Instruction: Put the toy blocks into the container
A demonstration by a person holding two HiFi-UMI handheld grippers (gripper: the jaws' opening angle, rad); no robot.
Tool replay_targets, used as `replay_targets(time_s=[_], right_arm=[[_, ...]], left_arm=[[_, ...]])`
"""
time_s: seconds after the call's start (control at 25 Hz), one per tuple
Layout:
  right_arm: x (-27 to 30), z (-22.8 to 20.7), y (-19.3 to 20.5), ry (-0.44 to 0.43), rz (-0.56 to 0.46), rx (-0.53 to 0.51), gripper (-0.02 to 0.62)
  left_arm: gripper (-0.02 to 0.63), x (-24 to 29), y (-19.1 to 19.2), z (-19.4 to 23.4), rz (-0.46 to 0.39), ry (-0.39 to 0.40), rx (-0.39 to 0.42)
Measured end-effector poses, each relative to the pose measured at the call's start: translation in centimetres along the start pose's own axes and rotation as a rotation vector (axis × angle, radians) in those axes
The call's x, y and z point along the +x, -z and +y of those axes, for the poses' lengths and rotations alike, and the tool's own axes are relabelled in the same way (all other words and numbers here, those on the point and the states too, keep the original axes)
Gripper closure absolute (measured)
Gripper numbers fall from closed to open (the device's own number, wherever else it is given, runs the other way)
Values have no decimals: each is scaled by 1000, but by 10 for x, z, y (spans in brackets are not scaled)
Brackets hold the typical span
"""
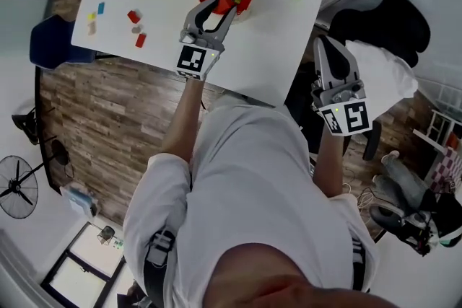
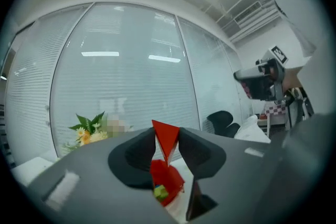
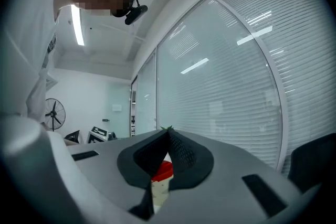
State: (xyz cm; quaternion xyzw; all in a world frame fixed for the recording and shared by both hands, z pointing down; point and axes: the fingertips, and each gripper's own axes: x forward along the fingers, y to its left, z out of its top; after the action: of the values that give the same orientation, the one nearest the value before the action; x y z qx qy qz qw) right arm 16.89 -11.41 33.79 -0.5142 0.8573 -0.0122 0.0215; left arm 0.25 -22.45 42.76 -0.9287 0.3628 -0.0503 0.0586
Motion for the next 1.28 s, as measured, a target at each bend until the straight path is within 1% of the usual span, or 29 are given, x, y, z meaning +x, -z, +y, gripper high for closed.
replay_targets(time_s=[0.08, 0.2, 0.24, 0.32, 0.36, 0.44, 0.56, 0.68, 0.76, 0.84, 0.92, 0.96, 1.0, 1.04, 1.08, 1.16, 1.28], right_arm=[[2, 6, -2, -9, -8, -3, 594], [0, 12, -4, -7, -8, -6, 594], [-2, 12, -4, -2, -7, -8, 594], [-6, 11, -5, 11, -2, -13, 594], [-8, 10, -4, 20, 1, -14, 594], [-14, 4, -1, 42, 10, -10, 594], [-21, -7, 6, 72, 25, -5, 594], [-22, -17, 15, 102, 42, -15, 594], [-20, -23, 22, 115, 56, -23, 594], [-16, -28, 28, 115, 65, -21, 594], [-10, -31, 33, 111, 72, -21, 594], [-8, -33, 36, 110, 76, -21, 594], [-5, -34, 38, 110, 80, -23, 594], [-1, -36, 41, 112, 85, -27, 594], [2, -39, 46, 116, 94, -35, 594], [10, -45, 59, 131, 126, -73, 594], [26, -61, 90, 168, 210, -166, 594]], left_arm=[[472, 9, 33, 16, 98, 2, 22], [468, 26, 79, 31, 228, 13, 32], [456, 31, 90, 34, 260, 11, 33], [376, 38, 106, 40, 299, -1, 26], [348, 40, 110, 43, 304, -9, 14], [300, 41, 110, 44, 287, -18, -25], [284, 35, 96, 40, 227, -9, -78], [285, 23, 71, 32, 157, 14, -90], [305, 13, 49, 25, 113, 29, -67], [326, 3, 26, 18, 77, 47, -26], [437, -8, 1, 12, 36, 52, 21], [464, -13, -12, 10, 6, 44, 32], [541, -18, -23, 9, -26, 32, 32], [586, -22, -32, 8, -48, 21, 28], [609, -27, -36, 8, -58, 14, 23], [609, -35, -37, 9, -55, 2, 16], [609, -53, -38, 7, -44, -19, -18]])
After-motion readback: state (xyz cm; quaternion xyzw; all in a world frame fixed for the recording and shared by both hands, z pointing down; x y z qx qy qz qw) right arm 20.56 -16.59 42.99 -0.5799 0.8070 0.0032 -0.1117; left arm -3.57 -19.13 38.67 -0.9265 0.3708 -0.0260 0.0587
